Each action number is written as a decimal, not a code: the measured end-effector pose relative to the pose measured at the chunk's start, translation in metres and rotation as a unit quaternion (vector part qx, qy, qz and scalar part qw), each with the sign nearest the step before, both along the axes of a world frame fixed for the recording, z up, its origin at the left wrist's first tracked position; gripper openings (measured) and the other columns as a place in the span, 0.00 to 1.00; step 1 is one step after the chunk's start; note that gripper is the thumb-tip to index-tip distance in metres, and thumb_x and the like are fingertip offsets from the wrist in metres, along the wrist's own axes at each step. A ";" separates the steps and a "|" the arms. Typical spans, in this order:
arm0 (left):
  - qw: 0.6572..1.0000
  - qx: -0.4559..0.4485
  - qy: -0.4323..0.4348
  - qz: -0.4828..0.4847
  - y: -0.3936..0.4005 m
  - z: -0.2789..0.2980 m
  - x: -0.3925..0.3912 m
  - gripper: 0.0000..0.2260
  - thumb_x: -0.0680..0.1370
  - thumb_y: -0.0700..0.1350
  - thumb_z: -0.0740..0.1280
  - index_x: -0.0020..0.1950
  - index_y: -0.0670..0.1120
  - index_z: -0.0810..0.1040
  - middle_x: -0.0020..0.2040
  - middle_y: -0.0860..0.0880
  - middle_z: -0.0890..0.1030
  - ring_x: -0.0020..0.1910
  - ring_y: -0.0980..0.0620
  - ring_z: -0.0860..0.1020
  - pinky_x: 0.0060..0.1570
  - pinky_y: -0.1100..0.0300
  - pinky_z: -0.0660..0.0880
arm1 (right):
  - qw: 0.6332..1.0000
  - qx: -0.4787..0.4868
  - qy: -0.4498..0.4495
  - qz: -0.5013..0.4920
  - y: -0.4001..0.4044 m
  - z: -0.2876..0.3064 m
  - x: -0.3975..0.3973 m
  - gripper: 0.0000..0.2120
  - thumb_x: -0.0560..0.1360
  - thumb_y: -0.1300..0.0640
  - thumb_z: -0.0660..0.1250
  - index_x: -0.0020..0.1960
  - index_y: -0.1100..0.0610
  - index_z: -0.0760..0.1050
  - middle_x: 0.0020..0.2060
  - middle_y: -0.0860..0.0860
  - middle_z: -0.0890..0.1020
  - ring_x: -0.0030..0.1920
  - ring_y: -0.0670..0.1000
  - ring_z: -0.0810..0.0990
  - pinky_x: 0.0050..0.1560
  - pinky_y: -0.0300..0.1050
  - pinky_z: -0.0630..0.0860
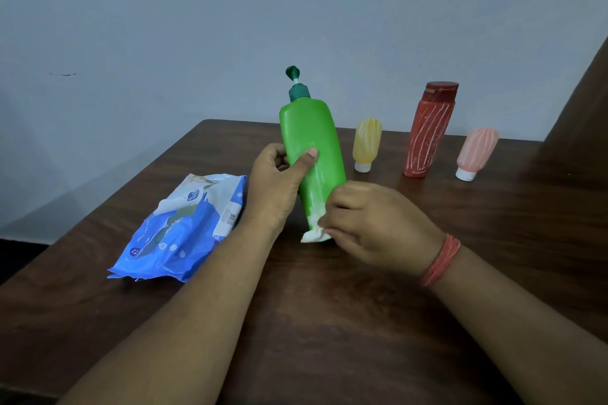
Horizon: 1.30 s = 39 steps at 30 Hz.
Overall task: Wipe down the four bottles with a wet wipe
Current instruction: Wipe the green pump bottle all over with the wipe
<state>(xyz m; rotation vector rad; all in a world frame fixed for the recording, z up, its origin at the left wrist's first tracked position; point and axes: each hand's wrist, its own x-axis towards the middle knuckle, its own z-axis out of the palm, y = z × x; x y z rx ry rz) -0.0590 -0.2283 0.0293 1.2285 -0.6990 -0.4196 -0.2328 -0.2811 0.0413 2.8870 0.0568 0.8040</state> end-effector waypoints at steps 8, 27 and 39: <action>0.999 -0.006 -0.045 0.022 0.000 0.004 -0.003 0.11 0.74 0.45 0.77 0.46 0.48 0.75 0.43 0.49 0.83 0.39 0.58 0.81 0.38 0.61 0.78 | 0.999 -0.034 -0.023 -0.033 0.012 -0.005 0.009 0.09 0.79 0.56 0.64 0.44 0.57 0.81 0.40 0.52 0.76 0.40 0.57 0.74 0.39 0.54 0.74; 0.999 -0.005 -0.029 0.024 0.001 0.003 -0.004 0.11 0.74 0.44 0.77 0.47 0.47 0.75 0.45 0.45 0.83 0.41 0.55 0.81 0.39 0.60 0.79 | 0.982 -0.003 -0.148 -0.118 -0.001 0.002 0.010 0.06 0.78 0.57 0.68 0.46 0.57 0.82 0.39 0.53 0.78 0.39 0.58 0.75 0.38 0.54 0.74; 0.999 0.000 -0.025 0.024 0.001 0.003 -0.002 0.11 0.74 0.45 0.77 0.47 0.48 0.75 0.46 0.46 0.83 0.42 0.54 0.82 0.41 0.57 0.80 | 0.992 -0.051 -0.090 -0.073 0.000 -0.007 0.009 0.07 0.79 0.57 0.67 0.51 0.57 0.83 0.40 0.52 0.79 0.39 0.57 0.76 0.38 0.52 0.73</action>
